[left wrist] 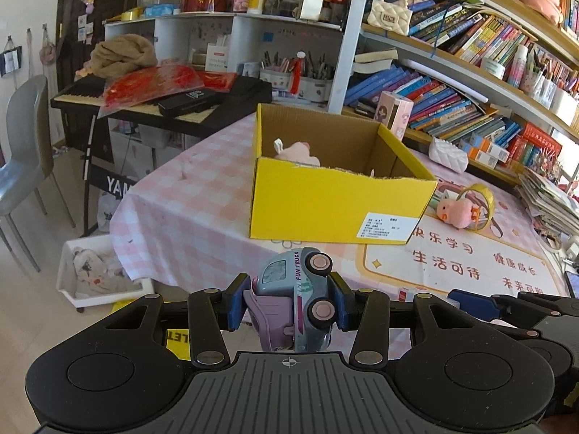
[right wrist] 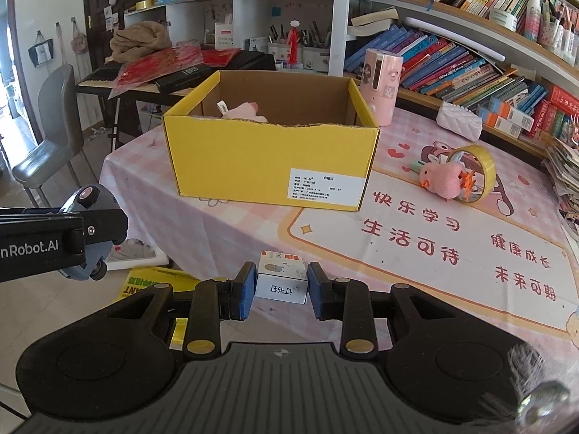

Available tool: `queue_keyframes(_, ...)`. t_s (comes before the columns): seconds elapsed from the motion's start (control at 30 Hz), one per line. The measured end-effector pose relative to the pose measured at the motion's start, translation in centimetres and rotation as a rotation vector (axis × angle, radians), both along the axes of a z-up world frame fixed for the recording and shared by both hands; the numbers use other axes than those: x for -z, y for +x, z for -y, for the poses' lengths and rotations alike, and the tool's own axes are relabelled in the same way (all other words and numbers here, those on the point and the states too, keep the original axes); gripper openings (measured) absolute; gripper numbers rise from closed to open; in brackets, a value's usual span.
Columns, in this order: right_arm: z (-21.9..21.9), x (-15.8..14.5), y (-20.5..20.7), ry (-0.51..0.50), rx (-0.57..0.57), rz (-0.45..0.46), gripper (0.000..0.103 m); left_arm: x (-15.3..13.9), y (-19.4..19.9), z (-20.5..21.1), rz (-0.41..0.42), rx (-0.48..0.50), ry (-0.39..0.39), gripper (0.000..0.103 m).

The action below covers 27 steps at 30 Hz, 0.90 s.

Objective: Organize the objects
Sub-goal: 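Carry the grey car and white box in both grippers over the yellow box, then lower the car and white box into the yellow box and open both grippers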

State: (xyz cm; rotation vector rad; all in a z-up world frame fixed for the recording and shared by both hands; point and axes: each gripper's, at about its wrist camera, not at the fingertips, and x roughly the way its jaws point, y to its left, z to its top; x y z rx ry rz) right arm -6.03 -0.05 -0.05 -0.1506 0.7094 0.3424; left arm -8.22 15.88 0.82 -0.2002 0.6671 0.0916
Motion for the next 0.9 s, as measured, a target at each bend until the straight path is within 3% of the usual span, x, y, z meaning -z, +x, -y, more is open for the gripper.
queue_keyframes(0.47,-0.9,-0.4,1.6,-0.009,0.001,0.016,0.029,-0.6,1.9,-0.3,0.037,0.026,0.008,0.044)
queue_keyframes(0.9,-1.0,-2.9,9.1,0.061,0.016,0.05,0.029,-2.7,8.6,-0.7,0.098,0.013,0.062,0.044)
